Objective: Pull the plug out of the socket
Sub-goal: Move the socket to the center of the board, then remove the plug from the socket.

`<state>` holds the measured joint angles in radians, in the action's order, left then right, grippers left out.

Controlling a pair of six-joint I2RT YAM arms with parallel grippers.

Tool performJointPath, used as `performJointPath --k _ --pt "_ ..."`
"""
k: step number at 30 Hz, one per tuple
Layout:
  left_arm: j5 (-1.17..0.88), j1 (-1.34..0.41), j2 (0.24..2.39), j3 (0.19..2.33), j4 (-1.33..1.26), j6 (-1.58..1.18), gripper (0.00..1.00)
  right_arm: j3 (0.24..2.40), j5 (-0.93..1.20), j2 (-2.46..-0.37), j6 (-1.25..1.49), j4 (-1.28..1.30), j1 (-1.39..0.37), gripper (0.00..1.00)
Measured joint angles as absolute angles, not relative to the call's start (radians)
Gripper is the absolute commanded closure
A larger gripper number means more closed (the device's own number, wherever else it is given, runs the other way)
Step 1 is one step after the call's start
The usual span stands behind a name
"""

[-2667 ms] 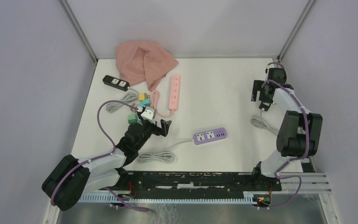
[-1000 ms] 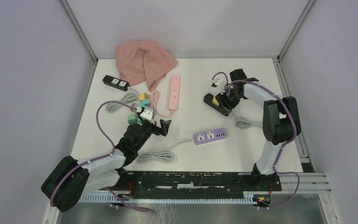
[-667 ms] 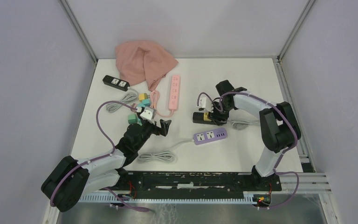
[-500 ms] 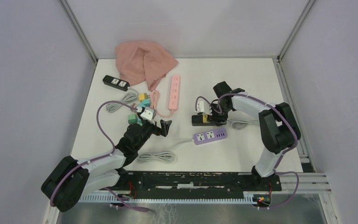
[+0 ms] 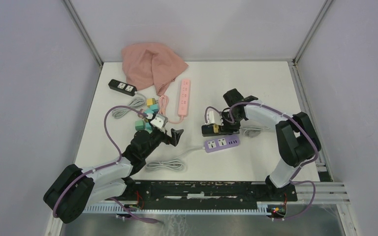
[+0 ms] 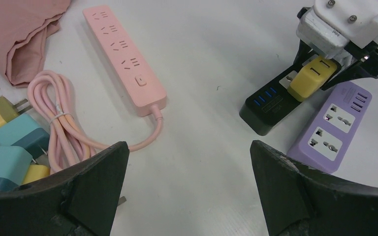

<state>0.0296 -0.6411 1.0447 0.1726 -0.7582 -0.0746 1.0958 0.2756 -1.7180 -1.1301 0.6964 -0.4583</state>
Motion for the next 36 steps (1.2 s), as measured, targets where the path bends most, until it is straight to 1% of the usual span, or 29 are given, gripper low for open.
performJointPath --k 1,2,10,14,21,25,28,31,33,36 --pt "0.023 -0.641 1.045 0.173 -0.758 -0.070 0.01 1.096 0.273 -1.712 -1.124 0.699 -0.458 0.09" --pt "0.019 -0.641 1.045 0.173 -0.759 -0.063 0.01 1.096 0.269 -1.706 -1.118 0.703 -0.457 0.02" --pt "0.014 -0.641 1.038 0.167 -0.765 -0.058 0.01 1.095 0.260 -1.631 -1.105 0.743 -0.422 0.00" --pt "0.014 -0.641 1.015 0.151 -0.767 -0.058 0.01 1.095 0.283 -1.562 -1.109 0.769 -0.377 0.01" --pt "-0.002 -0.641 0.945 0.118 -0.786 -0.058 0.01 1.087 0.409 -1.366 -1.097 0.808 -0.262 0.01" --pt "-0.085 -0.641 0.942 0.121 -0.796 -0.058 0.01 1.097 0.525 -1.294 -0.934 0.784 -0.252 0.00" --pt "-0.173 -0.641 0.971 0.149 -0.795 -0.049 0.01 1.164 0.689 -1.328 -0.886 0.831 -0.254 0.00" --pt "-0.261 -0.641 1.041 0.211 -0.790 -0.026 0.00 1.287 0.847 -1.423 -0.945 0.933 -0.261 0.00" --pt "-0.339 -0.641 1.114 0.268 -0.783 -0.013 0.00 1.320 0.901 -1.457 -0.988 0.969 -0.265 0.00" --pt "-0.437 -0.641 1.239 0.317 -0.832 -0.012 0.00 1.291 0.941 -1.456 -1.019 0.998 -0.267 0.00"
